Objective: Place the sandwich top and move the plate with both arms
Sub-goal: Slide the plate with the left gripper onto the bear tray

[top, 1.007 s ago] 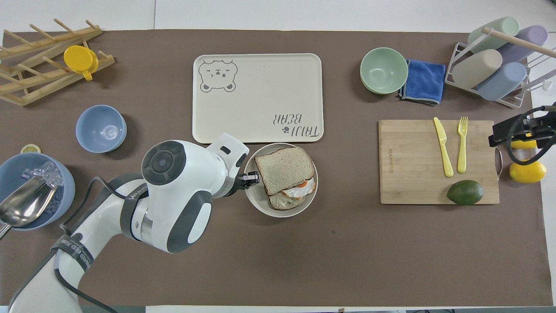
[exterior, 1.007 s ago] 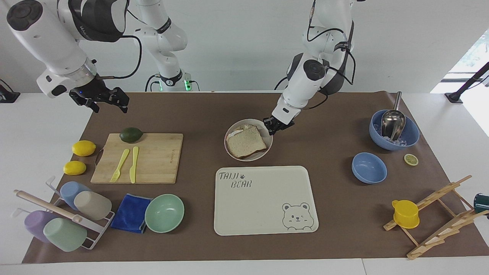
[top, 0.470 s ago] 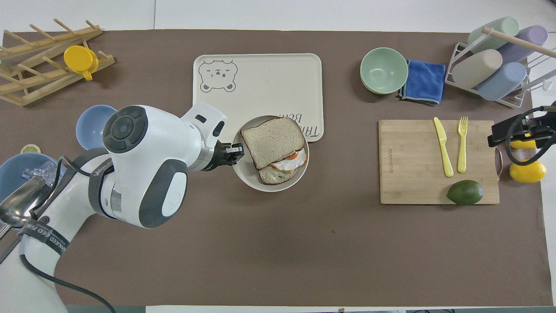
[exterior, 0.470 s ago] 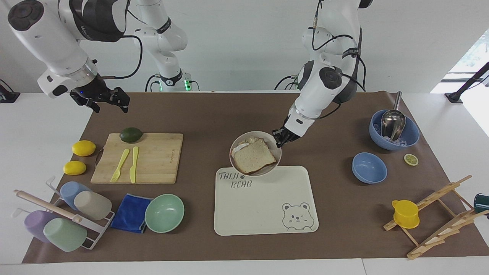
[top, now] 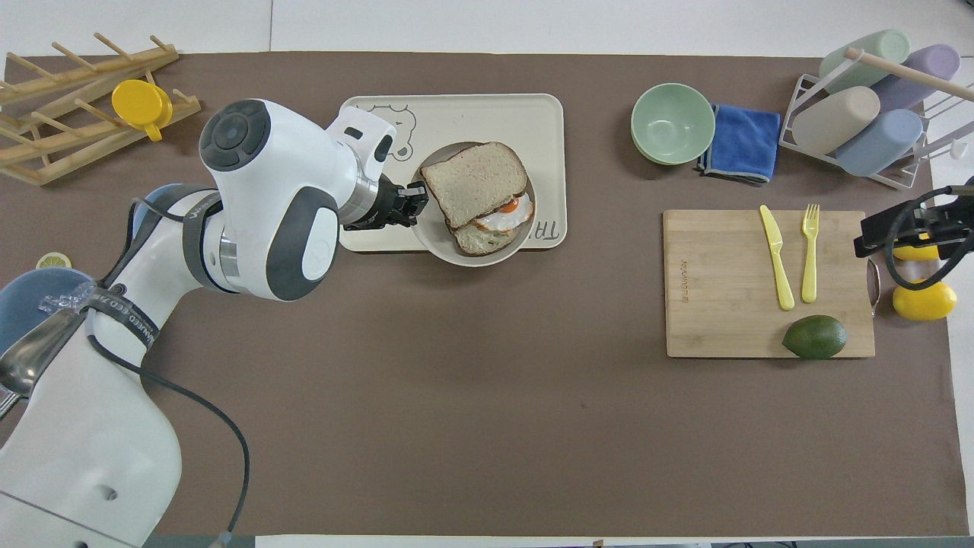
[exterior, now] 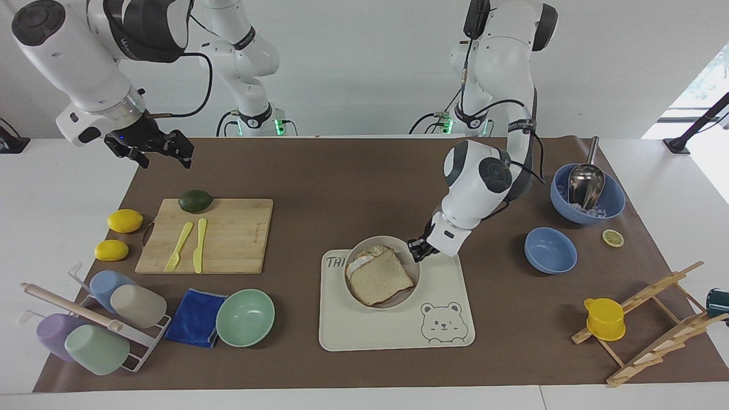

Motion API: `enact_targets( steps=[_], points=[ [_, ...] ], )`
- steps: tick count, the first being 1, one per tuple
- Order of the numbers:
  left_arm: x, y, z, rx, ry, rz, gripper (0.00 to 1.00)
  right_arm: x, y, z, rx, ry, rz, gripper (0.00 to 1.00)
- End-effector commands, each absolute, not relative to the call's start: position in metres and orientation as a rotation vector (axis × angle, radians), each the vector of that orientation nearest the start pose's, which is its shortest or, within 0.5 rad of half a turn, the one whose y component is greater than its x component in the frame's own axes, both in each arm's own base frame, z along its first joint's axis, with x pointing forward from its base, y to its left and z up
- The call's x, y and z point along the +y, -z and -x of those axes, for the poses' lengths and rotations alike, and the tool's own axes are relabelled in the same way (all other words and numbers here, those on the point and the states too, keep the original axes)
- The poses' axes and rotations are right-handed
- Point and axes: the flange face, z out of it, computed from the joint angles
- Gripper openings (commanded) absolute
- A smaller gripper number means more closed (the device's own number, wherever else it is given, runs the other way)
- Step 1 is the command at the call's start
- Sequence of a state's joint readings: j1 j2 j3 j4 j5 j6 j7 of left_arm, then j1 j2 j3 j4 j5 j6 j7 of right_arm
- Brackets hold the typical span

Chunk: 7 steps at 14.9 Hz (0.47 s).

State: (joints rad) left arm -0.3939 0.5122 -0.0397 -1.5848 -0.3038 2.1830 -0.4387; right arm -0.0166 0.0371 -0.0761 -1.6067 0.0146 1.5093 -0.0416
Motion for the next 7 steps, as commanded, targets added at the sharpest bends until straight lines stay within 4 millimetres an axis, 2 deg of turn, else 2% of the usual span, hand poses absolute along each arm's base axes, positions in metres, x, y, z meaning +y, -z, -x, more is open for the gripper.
enact_targets(
  steps=[1, 3, 5, 7],
  points=[
    [-0.297, -0.35, -0.642, -0.217, -0.032, 3.443, 0.0, -0.05, -0.586, -0.55, 0.045, -0.211, 3.089, 1.0],
    [-0.281, -0.348, -0.649, -0.19, -0.016, 3.443, 0.0, -0.05, -0.586, -0.55, 0.047, -0.211, 3.089, 1.0],
    [-0.283, -0.346, -0.65, -0.172, 0.036, 3.444, 0.0, -0.05, -0.586, -0.55, 0.045, -0.211, 3.089, 1.0],
    [-0.286, -0.334, -0.643, -0.176, 0.079, 3.443, 0.0, -0.05, -0.586, -0.55, 0.047, -0.211, 3.089, 1.0]
  ],
)
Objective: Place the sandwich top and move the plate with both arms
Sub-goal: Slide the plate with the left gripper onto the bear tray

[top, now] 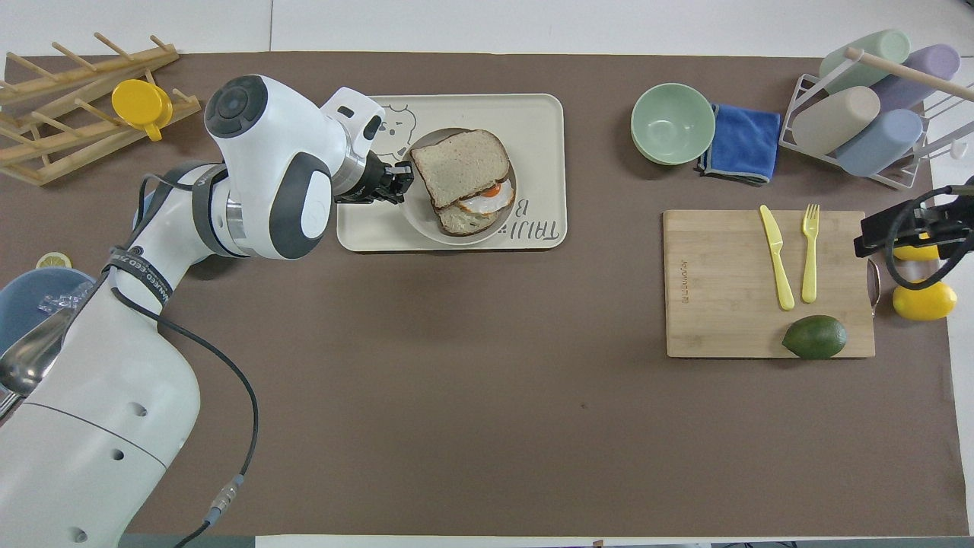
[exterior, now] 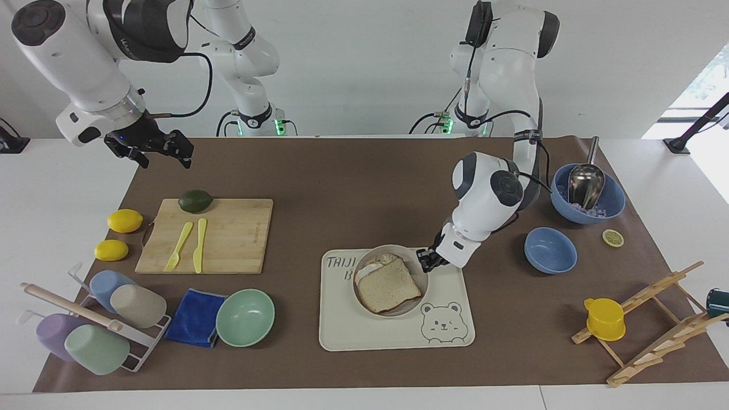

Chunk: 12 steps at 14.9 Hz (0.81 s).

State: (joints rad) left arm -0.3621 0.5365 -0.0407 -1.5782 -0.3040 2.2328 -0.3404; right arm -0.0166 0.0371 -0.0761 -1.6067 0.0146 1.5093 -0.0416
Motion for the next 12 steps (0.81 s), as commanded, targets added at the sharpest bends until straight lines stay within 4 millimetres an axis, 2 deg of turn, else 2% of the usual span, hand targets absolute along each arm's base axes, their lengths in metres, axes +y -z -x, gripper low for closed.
enact_targets(
  steps=[1, 6, 7, 8, 9, 12],
  points=[
    [-0.287, -0.334, -0.643, -0.174, 0.092, 3.443, 0.0, -0.05, -0.586, -0.549, 0.047, -0.209, 3.089, 1.0],
    [-0.285, -0.333, -0.645, -0.147, 0.126, 3.443, 0.0, -0.05, -0.585, -0.55, 0.045, -0.213, 3.089, 1.0],
    [-0.286, -0.333, -0.645, -0.138, 0.132, 3.444, 0.33, -0.05, -0.585, -0.55, 0.045, -0.213, 3.089, 1.0],
    [-0.286, -0.334, -0.645, -0.125, 0.14, 3.444, 0.83, -0.05, -0.585, -0.55, 0.045, -0.213, 3.089, 1.0],
    [-0.284, -0.335, -0.647, -0.132, 0.145, 3.445, 1.0, -0.05, -0.585, -0.55, 0.045, -0.213, 3.089, 1.0],
    [-0.274, -0.344, -0.654, -0.138, 0.151, 3.437, 1.0, -0.05, -0.585, -0.55, 0.045, -0.213, 3.089, 1.0]
  ],
)
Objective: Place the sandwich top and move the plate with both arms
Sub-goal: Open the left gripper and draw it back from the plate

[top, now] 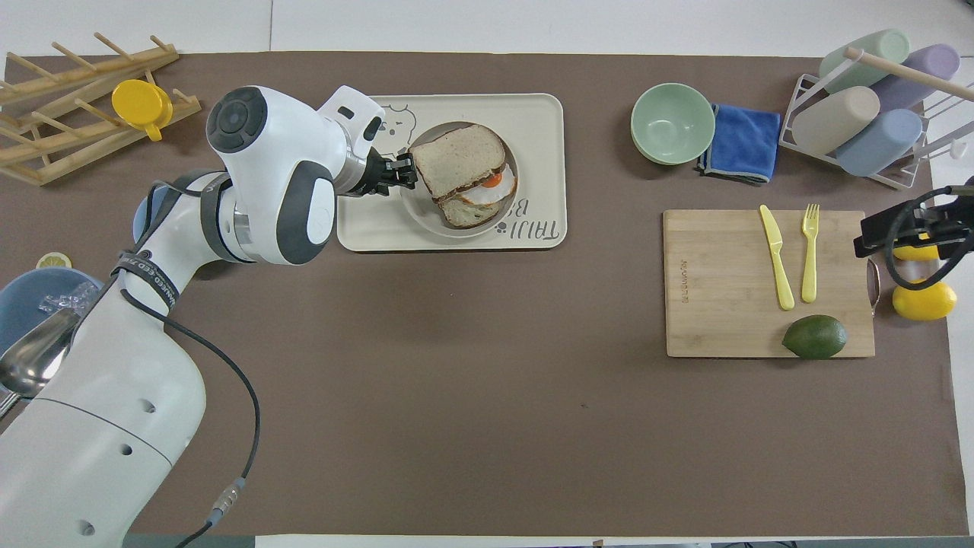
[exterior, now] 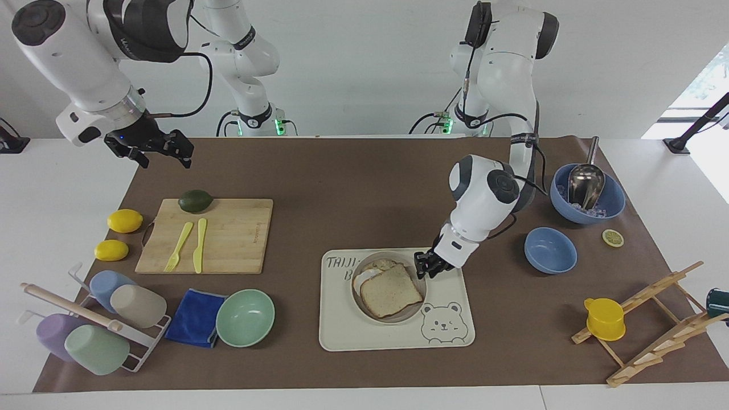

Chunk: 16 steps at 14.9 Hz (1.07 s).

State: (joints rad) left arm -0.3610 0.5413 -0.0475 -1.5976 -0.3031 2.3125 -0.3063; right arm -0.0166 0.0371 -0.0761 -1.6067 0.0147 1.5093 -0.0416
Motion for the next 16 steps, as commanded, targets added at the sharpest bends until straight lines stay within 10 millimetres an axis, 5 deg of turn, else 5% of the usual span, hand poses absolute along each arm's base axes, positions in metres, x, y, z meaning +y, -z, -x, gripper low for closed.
enact_targets(
  steps=[1, 3, 7, 16],
  points=[
    [-0.27, -0.349, -0.657, -0.124, 0.157, 3.423, 1.0, -0.05, -0.585, -0.55, 0.045, -0.213, 3.089, 1.0],
    [-0.254, -0.365, -0.661, -0.098, 0.154, 3.375, 1.0, -0.05, -0.585, -0.55, 0.045, -0.213, 3.089, 1.0],
    [-0.208, -0.432, -0.655, -0.144, 0.139, 3.351, 1.0, -0.05, -0.585, -0.55, 0.045, -0.213, 3.089, 1.0],
    [-0.16, -0.548, -0.593, -0.065, 0.024, 3.195, 1.0, -0.05, -0.585, -0.55, 0.045, -0.213, 3.089, 1.0]
  ],
)
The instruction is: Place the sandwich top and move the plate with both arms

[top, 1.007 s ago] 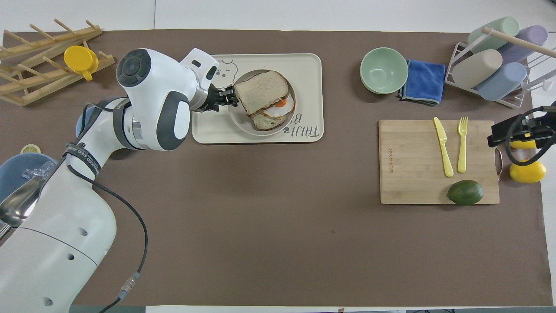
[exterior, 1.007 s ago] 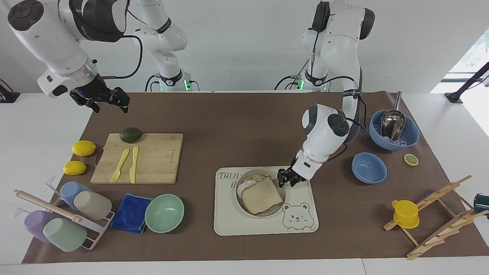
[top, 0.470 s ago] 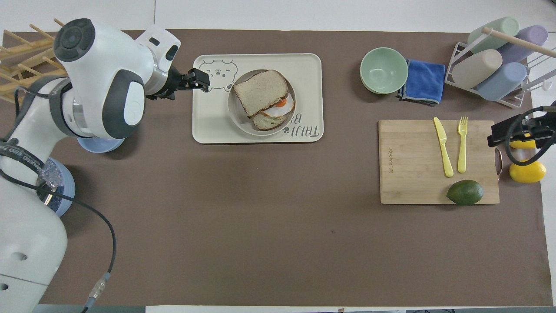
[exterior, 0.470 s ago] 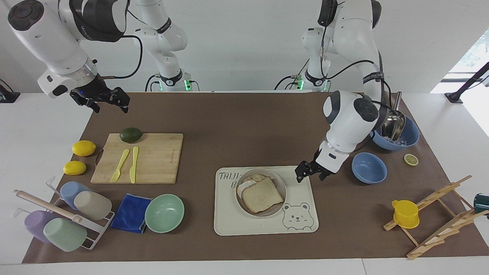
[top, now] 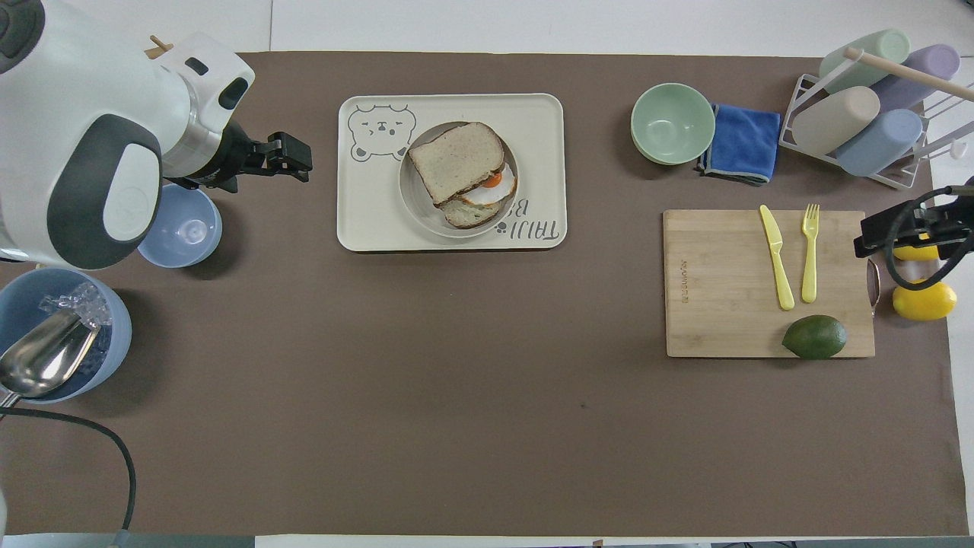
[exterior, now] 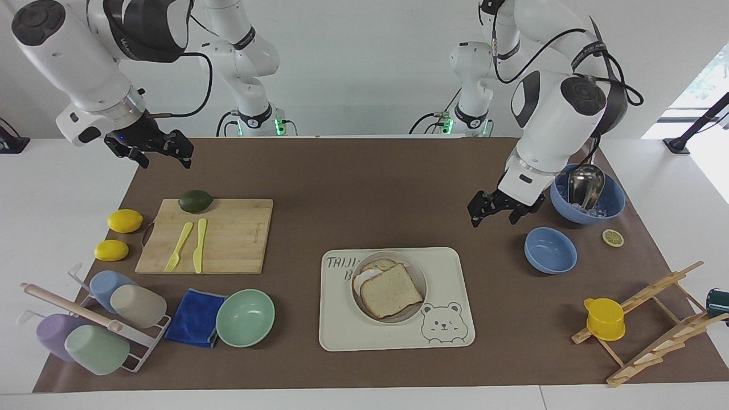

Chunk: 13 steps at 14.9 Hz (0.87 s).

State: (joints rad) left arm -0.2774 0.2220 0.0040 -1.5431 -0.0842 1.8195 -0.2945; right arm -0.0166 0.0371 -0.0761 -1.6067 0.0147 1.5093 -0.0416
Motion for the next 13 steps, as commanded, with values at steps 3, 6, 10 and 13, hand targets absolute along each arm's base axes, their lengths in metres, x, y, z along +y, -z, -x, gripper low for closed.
enact_targets(
  steps=[3, 6, 10, 13],
  points=[
    [-0.149, -0.575, -0.566, -0.058, 0.008, 3.169, 1.0, -0.05, -0.585, -0.55, 0.045, -0.213, 3.089, 1.0],
    [-0.134, -0.593, -0.54, -0.006, -0.027, 3.121, 1.0, -0.05, -0.585, -0.55, 0.045, -0.213, 3.089, 1.0],
    [-0.116, -0.593, -0.508, 0.014, -0.062, 3.115, 1.0, -0.05, -0.585, -0.55, 0.045, -0.213, 3.089, 1.0],
    [-0.105, -0.59, -0.51, -0.003, -0.053, 3.118, 1.0, -0.05, -0.585, -0.55, 0.045, -0.213, 3.089, 1.0]
  ],
)
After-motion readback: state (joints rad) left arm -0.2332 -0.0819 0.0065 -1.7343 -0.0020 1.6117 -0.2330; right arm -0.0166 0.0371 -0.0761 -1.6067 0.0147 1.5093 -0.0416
